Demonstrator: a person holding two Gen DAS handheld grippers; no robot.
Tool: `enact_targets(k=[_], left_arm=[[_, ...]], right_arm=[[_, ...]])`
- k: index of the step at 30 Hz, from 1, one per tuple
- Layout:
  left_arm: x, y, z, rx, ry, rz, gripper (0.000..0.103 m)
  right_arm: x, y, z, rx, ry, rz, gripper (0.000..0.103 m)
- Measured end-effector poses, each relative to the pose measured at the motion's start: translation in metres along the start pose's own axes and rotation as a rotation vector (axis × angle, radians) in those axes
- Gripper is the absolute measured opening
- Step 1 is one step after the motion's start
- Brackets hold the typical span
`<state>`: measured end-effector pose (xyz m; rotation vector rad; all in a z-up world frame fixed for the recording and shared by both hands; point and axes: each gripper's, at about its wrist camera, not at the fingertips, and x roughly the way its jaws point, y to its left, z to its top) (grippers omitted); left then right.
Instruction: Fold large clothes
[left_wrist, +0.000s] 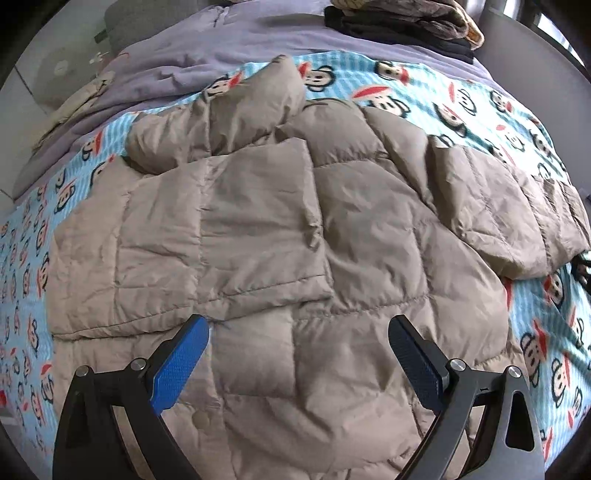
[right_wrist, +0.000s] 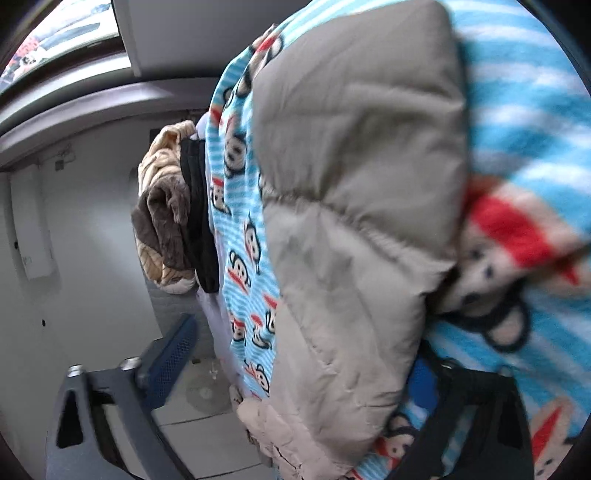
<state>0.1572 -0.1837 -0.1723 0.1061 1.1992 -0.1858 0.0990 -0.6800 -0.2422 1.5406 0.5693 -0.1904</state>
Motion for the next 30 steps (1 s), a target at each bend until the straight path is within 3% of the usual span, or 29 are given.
enact_targets(k=[2,3,6,12,14,19,25,30], left_arm=[[-0.002,0.005,0.0,-0.011,-0.002,-0.005,0.098],[-0.003,0.007,0.0,-0.017,-0.003,-0.007,0.098],[-0.006,0.017,-0.001,-0.037,-0.015,-0.013,0.098],[-0.012,0.053,-0.003,-0.099,-0.048,0.001,0.098],[-0.015,0.071,-0.004,-0.133,-0.06,0.008,0.098],[-0.02,0.118,-0.009,-0.206,-0.088,0.039,0.098],[-0.023,0.176,-0.021,-0.279,-0.095,0.079,0.098],[-0.02,0.212,-0.032,-0.313,-0.094,0.092,0.098]], right_arm=[[0.003,0.001,-0.002,-0.007,0.026,-0.071,0.013],[0.006,0.003,-0.002,-0.022,0.02,-0.119,0.006],[0.005,0.025,-0.011,-0.116,-0.002,-0.145,0.006],[0.011,0.114,-0.063,-0.486,0.02,-0.164,0.006],[0.021,0.153,-0.1,-0.663,0.037,-0.166,0.006],[0.054,0.204,-0.213,-0.971,0.155,-0.112,0.006],[0.099,0.198,-0.376,-1.373,0.331,-0.149,0.006],[0.143,0.141,-0.455,-1.43,0.509,-0.246,0.006]])
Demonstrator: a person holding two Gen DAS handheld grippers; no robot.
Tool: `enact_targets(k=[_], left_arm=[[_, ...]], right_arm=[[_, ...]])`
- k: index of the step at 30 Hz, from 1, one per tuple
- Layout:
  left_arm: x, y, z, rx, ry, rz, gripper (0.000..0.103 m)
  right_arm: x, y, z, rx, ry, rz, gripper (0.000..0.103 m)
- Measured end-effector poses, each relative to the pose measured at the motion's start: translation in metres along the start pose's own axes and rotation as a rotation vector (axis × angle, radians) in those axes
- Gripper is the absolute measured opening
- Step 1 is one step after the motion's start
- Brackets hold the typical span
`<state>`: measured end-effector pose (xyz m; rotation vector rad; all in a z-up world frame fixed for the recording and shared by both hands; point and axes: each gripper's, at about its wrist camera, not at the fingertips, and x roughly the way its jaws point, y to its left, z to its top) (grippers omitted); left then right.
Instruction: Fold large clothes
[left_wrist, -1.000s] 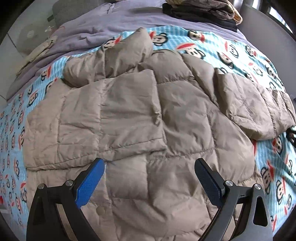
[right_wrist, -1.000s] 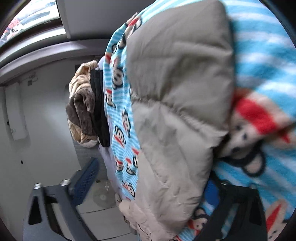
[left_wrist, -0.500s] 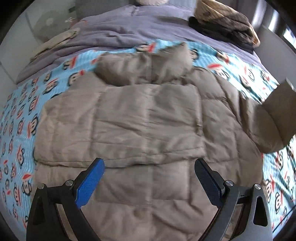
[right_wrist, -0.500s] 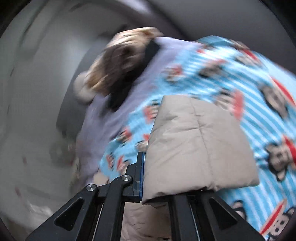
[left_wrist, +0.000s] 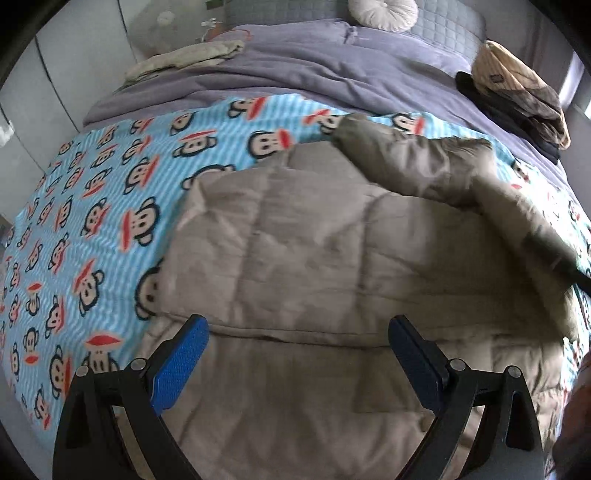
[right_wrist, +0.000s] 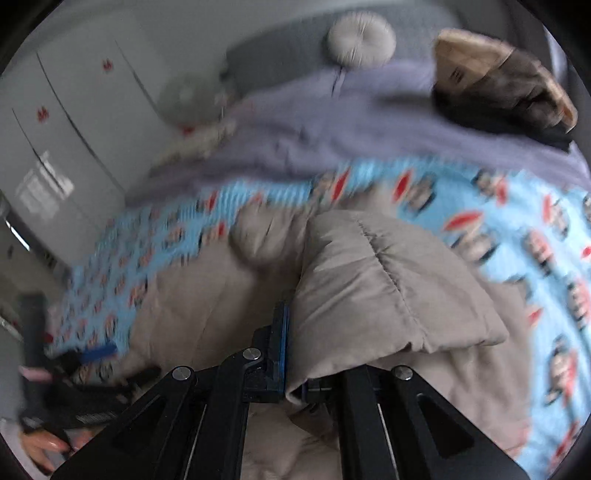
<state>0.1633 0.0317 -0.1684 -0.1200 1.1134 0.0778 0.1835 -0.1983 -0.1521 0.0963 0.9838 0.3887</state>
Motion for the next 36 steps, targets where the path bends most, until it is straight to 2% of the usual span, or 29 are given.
enact_targets(k=[3,6,7,9,10,11,15,16,17,18,19,22,24,25,27,28,30,33,36], left_arm=[[0.007,0.011,-0.001,-0.007,0.014,-0.004,0.098],[0.014,0.016,0.0,-0.006,0.029,-0.024,0.098],[0.015,0.016,0.0,-0.003,0.031,-0.03,0.098],[0.018,0.017,0.003,-0.002,0.031,-0.051,0.098],[0.019,0.017,0.004,-0.003,0.03,-0.058,0.098],[0.02,0.017,0.006,-0.006,0.028,-0.071,0.098],[0.025,0.019,0.013,-0.029,0.03,-0.138,0.098],[0.026,0.02,0.014,-0.035,0.031,-0.159,0.098],[0.026,0.024,0.018,-0.049,0.031,-0.2,0.098],[0.026,0.026,0.019,-0.062,0.028,-0.232,0.098],[0.025,0.031,0.022,-0.08,0.024,-0.273,0.098],[0.022,0.05,0.031,-0.154,0.026,-0.462,0.098],[0.024,0.058,0.038,-0.19,0.044,-0.569,0.098],[0.025,0.059,0.04,-0.2,0.052,-0.601,0.098],[0.028,0.06,0.044,-0.219,0.072,-0.68,0.098],[0.03,0.059,0.045,-0.225,0.082,-0.706,0.098],[0.035,0.055,0.045,-0.22,0.1,-0.749,0.098],[0.047,0.039,0.044,-0.187,0.144,-0.765,0.098],[0.064,0.023,0.041,-0.141,0.182,-0.7,0.098]], right_arm=[[0.037,0.0,-0.023,0.055,0.108,-0.041,0.006],[0.046,-0.019,-0.036,0.183,0.176,-0.041,0.01],[0.042,-0.026,-0.039,0.228,0.173,-0.026,0.016],[0.028,-0.037,-0.043,0.301,0.148,-0.009,0.04],[0.02,-0.043,-0.044,0.333,0.131,-0.002,0.059],[0.011,-0.05,-0.046,0.373,0.108,-0.002,0.064],[-0.013,-0.078,-0.05,0.525,0.024,-0.014,0.064],[-0.016,-0.086,-0.049,0.556,0.003,-0.017,0.058],[-0.018,-0.091,-0.047,0.568,-0.014,-0.033,0.028],[-0.016,-0.089,-0.041,0.56,-0.014,-0.041,0.013],[-0.015,-0.085,-0.036,0.541,-0.017,-0.029,0.008],[-0.01,-0.053,-0.023,0.399,-0.016,0.03,0.008],[-0.002,-0.026,-0.017,0.29,0.031,0.102,0.009],[0.004,-0.011,-0.016,0.235,0.066,0.116,0.012],[0.014,0.017,-0.02,0.13,0.144,0.118,0.048],[0.016,0.026,-0.025,0.096,0.169,0.12,0.077],[0.01,0.026,-0.035,0.093,0.184,0.129,0.081],[-0.008,-0.009,-0.056,0.185,0.212,0.096,0.081],[-0.035,-0.067,-0.087,0.372,0.222,0.037,0.081]])
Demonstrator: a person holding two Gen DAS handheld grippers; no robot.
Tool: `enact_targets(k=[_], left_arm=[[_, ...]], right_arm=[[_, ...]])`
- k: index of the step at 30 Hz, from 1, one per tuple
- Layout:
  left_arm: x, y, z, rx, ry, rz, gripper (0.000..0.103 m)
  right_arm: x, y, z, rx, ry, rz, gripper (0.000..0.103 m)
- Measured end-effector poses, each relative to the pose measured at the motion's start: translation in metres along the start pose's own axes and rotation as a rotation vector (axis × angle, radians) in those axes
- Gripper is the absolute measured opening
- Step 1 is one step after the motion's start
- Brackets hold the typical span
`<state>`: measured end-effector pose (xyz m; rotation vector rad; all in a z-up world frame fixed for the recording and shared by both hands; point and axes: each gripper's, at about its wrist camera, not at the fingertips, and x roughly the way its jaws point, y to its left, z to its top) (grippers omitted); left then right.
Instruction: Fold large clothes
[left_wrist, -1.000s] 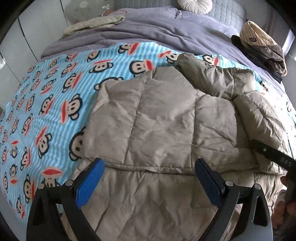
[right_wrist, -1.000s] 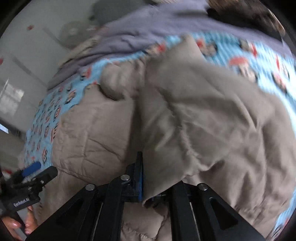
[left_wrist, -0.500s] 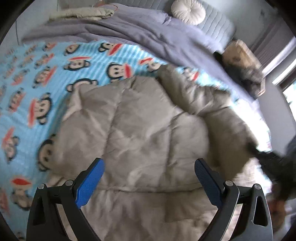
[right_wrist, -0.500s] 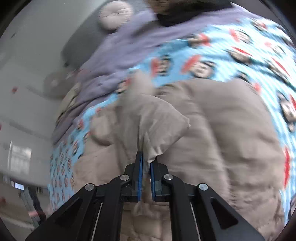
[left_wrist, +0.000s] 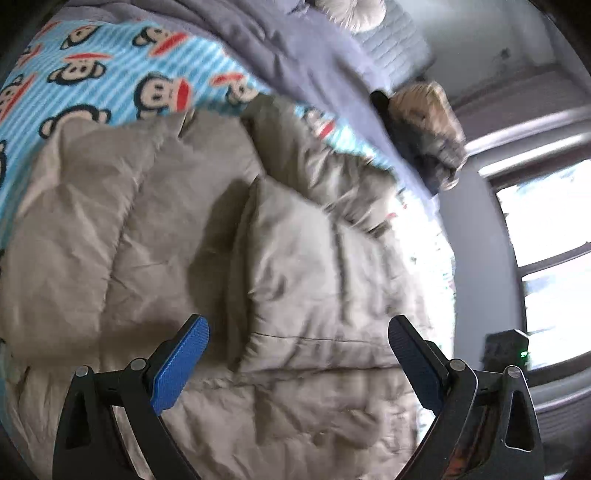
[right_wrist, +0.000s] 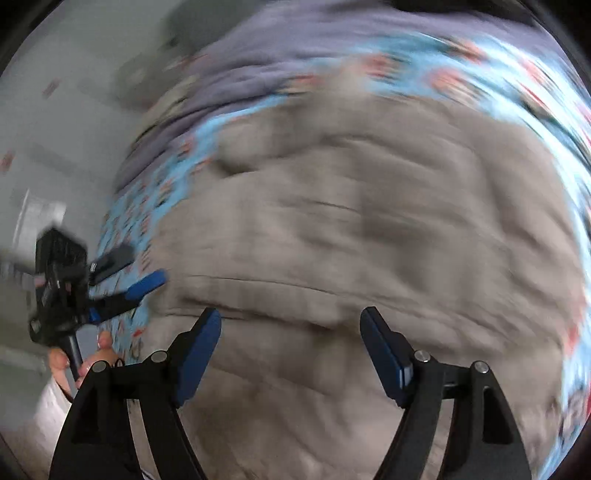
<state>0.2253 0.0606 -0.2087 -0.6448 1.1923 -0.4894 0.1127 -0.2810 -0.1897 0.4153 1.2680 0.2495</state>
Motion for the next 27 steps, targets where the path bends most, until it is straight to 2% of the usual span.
enact_targets(k=[5,6,7,8,9,10,11,14,17,20,21,25,27], left_arm=[[0.027,-0.005,0.005,0.027,0.029,0.074,0.098],[0.031,-0.01,0.008,0.035,0.027,0.088,0.092],[0.034,-0.01,0.008,0.049,0.02,0.093,0.079],[0.037,-0.015,0.009,0.068,0.029,0.087,0.036],[0.041,-0.017,0.01,0.076,0.048,0.09,0.014],[0.039,-0.018,0.01,0.077,0.044,0.09,0.014],[0.033,-0.021,0.008,0.099,0.013,0.1,0.014],[0.016,-0.017,-0.002,0.167,-0.046,0.177,0.014],[0.015,0.009,-0.008,0.127,-0.01,0.213,0.014],[0.012,0.022,-0.012,0.1,-0.004,0.21,0.016],[0.009,0.022,-0.011,0.094,-0.01,0.227,0.022],[-0.019,0.024,-0.008,0.091,-0.073,0.335,0.023],[-0.039,0.024,-0.004,0.094,-0.107,0.343,0.023]], right_arm=[[-0.039,-0.104,-0.022,0.364,-0.082,0.017,0.08],[-0.045,-0.121,-0.023,0.423,-0.116,0.039,0.08],[-0.048,-0.134,-0.021,0.467,-0.145,0.056,0.075],[-0.052,-0.146,-0.018,0.503,-0.173,0.069,0.053],[-0.052,-0.155,-0.014,0.529,-0.185,0.07,0.038],[-0.051,-0.158,-0.01,0.542,-0.186,0.058,0.014],[-0.049,-0.16,-0.004,0.539,-0.194,0.053,0.01],[-0.04,-0.139,0.009,0.418,-0.189,0.013,0.01],[-0.02,-0.122,0.014,0.343,-0.148,-0.01,0.01],[-0.002,-0.121,0.01,0.35,-0.117,-0.023,0.01],[0.0,-0.125,0.008,0.369,-0.122,-0.016,0.01],[-0.003,-0.131,0.005,0.387,-0.128,-0.011,0.01],[-0.005,-0.128,0.003,0.375,-0.125,-0.019,0.01]])
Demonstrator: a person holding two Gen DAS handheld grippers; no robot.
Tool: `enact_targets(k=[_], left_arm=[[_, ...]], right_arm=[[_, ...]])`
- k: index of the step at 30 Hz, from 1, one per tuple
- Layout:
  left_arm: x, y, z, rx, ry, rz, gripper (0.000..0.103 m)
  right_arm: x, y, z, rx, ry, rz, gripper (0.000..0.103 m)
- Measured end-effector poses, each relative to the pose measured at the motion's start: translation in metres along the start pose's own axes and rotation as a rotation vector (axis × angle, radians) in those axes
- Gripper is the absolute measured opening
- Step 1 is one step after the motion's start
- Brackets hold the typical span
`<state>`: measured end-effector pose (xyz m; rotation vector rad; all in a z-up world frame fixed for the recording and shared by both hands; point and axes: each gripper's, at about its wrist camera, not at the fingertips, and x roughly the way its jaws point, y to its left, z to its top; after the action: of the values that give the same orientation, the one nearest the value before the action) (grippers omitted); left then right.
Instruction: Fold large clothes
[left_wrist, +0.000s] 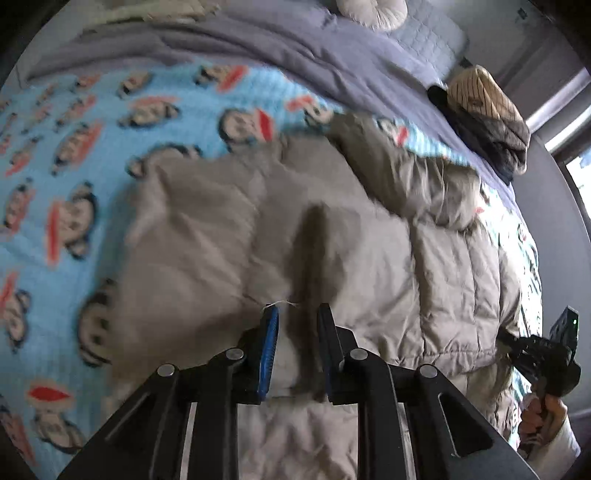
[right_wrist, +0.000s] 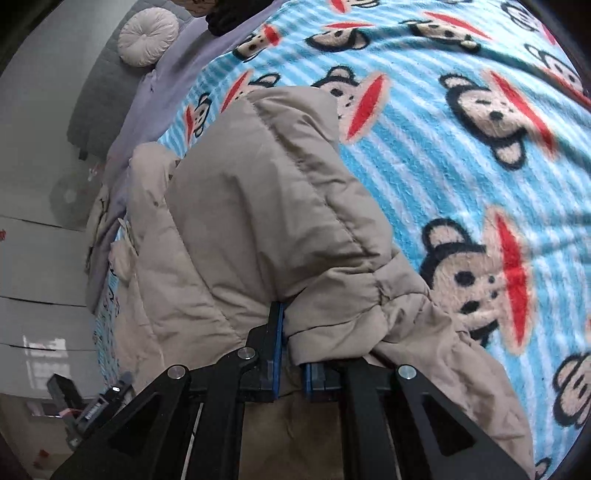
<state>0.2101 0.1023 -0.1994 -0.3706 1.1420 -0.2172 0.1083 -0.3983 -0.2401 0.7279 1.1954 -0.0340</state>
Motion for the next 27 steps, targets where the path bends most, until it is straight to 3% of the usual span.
enact_targets(k=[6,9,11,14,16,20,23,27], left_arm=[[-0.005,-0.037,0.014,0.089,-0.027,-0.058,0.023],[0.027,-0.054,0.015,0.141,0.002,0.045,0.023],[0.052,-0.051,0.014,0.117,0.032,0.093,0.023],[0.064,-0.04,0.012,0.075,0.041,0.076,0.023],[0.066,-0.039,0.013,0.087,0.041,0.083,0.023],[0.072,-0.039,0.014,0.115,0.043,0.098,0.023],[0.076,-0.039,0.012,0.116,0.035,0.084,0.023],[0.081,-0.042,0.005,0.163,0.015,0.09,0.023]], right_arm=[[-0.005,0.004,-0.004,-0.005,0.01,-0.023,0.012],[-0.013,0.027,-0.016,-0.092,0.054,-0.097,0.016],[-0.026,0.047,-0.03,-0.212,0.056,-0.132,0.018],[-0.051,0.073,-0.04,-0.416,-0.048,-0.187,0.018],[-0.061,0.083,-0.028,-0.48,-0.137,-0.22,0.018],[-0.038,0.071,0.022,-0.367,-0.133,-0.181,0.018],[0.001,0.053,0.038,-0.345,-0.071,-0.244,0.017],[0.029,0.036,0.04,-0.324,-0.051,-0.229,0.012]])
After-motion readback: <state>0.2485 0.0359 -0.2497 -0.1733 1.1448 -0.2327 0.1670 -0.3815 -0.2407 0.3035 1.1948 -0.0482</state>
